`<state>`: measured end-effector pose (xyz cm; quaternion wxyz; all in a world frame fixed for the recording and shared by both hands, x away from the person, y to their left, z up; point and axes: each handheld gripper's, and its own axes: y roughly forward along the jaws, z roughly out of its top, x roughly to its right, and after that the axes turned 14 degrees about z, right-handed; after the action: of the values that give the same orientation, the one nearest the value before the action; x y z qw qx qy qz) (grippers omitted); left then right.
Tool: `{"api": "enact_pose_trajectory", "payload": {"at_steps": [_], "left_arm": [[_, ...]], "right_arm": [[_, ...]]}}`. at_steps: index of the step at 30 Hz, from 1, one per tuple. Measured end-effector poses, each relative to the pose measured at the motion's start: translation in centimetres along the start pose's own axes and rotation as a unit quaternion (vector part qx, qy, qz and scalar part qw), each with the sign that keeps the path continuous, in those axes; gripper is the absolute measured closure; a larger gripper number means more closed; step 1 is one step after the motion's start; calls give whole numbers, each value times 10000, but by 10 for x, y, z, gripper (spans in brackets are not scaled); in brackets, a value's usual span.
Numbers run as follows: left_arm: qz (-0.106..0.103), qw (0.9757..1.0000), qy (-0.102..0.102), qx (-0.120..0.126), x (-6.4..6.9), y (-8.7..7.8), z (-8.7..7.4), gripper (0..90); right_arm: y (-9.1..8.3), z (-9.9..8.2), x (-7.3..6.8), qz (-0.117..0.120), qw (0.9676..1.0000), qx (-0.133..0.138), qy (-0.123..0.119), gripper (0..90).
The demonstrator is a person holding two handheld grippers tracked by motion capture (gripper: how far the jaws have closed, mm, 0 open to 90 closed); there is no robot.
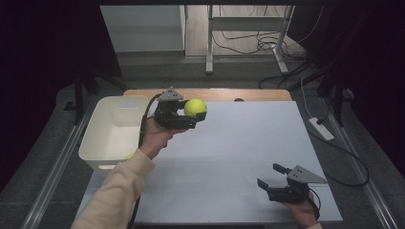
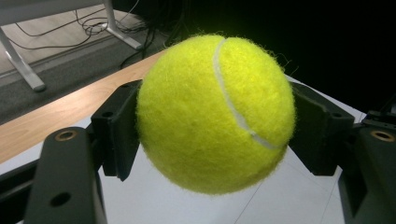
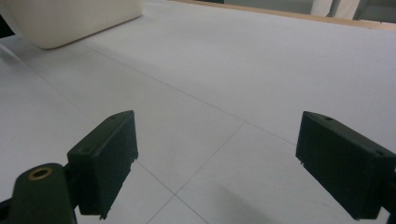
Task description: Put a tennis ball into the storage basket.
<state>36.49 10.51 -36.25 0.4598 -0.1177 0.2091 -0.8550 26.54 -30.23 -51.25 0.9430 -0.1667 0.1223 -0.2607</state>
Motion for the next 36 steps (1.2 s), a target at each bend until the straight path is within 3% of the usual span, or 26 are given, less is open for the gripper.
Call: {"api": "enact_pose_trajectory", "payload": {"at_steps": [13,36], "left_arm": [[88,9999,43,35,-5,-9,-4,271],[265,9995,-103,147,-25,-30,-11,271]], "right_arm": [[-1,0,0,29,10000,34,24,131],[0,0,0,39,10000,4,-9,131]]}}
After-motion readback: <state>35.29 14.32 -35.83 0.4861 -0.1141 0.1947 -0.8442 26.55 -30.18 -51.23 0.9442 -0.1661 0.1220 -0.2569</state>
